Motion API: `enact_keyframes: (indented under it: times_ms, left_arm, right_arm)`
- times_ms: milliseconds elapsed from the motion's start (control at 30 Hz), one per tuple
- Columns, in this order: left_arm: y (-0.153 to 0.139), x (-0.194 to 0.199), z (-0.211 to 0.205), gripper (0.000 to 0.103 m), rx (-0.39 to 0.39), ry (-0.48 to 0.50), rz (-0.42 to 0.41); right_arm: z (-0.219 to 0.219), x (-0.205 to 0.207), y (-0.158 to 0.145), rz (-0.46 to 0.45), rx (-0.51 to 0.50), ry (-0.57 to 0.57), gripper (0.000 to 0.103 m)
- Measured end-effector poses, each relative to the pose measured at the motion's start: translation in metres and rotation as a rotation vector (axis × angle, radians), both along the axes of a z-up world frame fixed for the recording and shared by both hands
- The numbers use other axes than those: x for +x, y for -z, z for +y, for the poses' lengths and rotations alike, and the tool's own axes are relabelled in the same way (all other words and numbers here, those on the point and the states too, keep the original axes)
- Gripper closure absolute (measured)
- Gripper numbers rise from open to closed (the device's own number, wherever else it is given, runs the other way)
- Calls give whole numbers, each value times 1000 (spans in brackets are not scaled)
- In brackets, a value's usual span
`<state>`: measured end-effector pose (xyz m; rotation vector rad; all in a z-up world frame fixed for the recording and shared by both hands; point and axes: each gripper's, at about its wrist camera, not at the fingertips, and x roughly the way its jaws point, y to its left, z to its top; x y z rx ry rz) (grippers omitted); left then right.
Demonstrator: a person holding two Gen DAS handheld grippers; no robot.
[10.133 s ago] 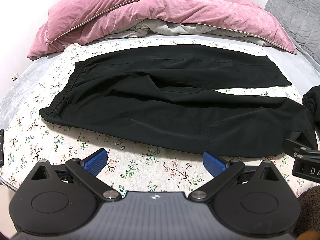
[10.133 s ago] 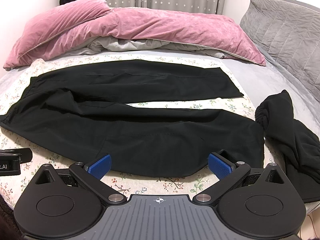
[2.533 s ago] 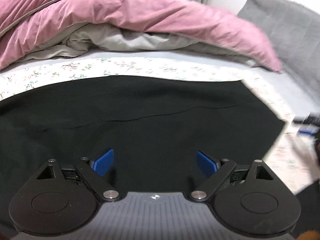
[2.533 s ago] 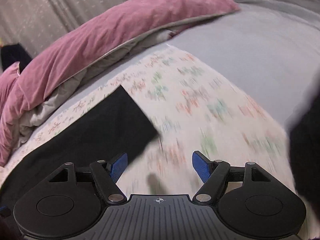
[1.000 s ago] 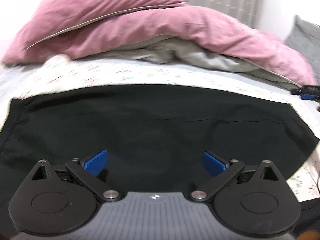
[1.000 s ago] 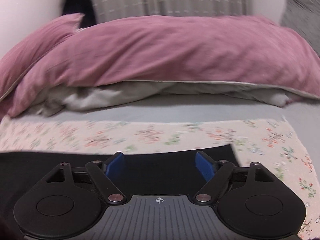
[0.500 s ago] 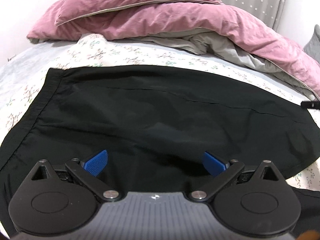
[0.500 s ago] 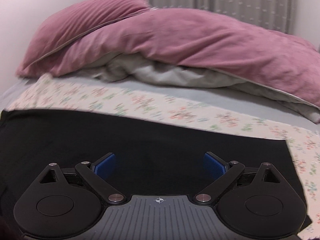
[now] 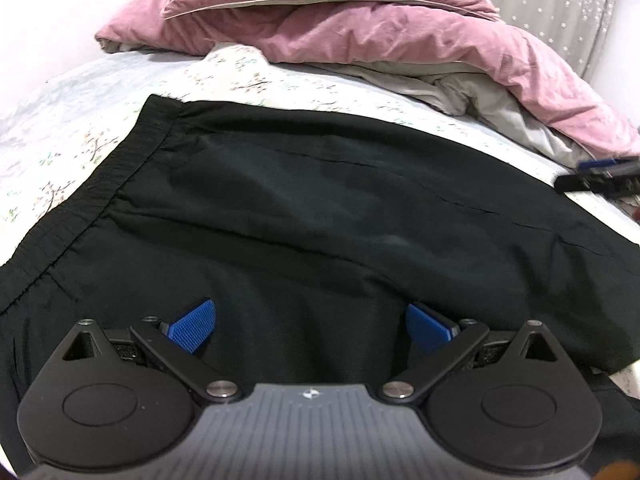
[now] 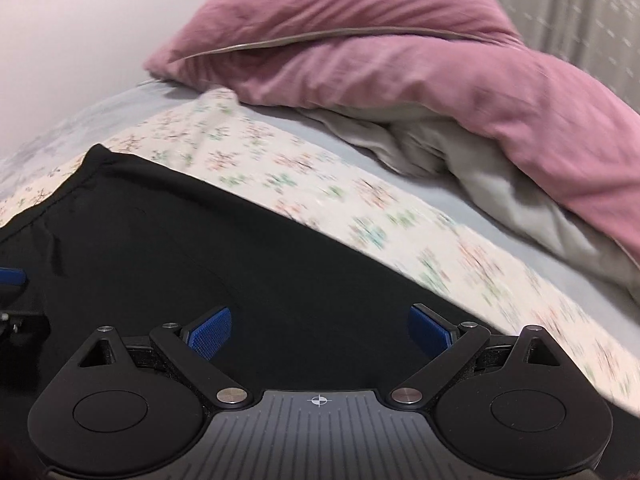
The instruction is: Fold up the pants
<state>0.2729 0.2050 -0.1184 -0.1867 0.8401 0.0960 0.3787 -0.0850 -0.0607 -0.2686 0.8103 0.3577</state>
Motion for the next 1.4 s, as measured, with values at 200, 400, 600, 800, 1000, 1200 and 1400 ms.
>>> enact_keyframes:
  times_ms: [200,400,600,800,1000,1200,1400]
  left_arm:
    - [8,0,10,0,-15,-23,2]
    - [13,-1,0,0,75,11,4]
    - [15,-1,0,0,91,28,4]
    - [15,0,2,0,89,30,5]
    - [15,0,1,0,88,30,7]
    - [8,-1,3,0,55,22,22]
    - [-9,-13,6,0,-6,36,-12]
  right_arm:
    - [51,48,20,-21,-78,-100,6]
    - [72,96,45,-17,-212,-118,9]
    - [69,119,67,114,-241,-113,29]
    - [77,119,66,175,-173,-127,95]
    - [99,101,50,95,-286,-122,103]
    - [102,50,-21,-61,-317,-100,103]
    - [124,-37,-83,-190,-353,-141,103]
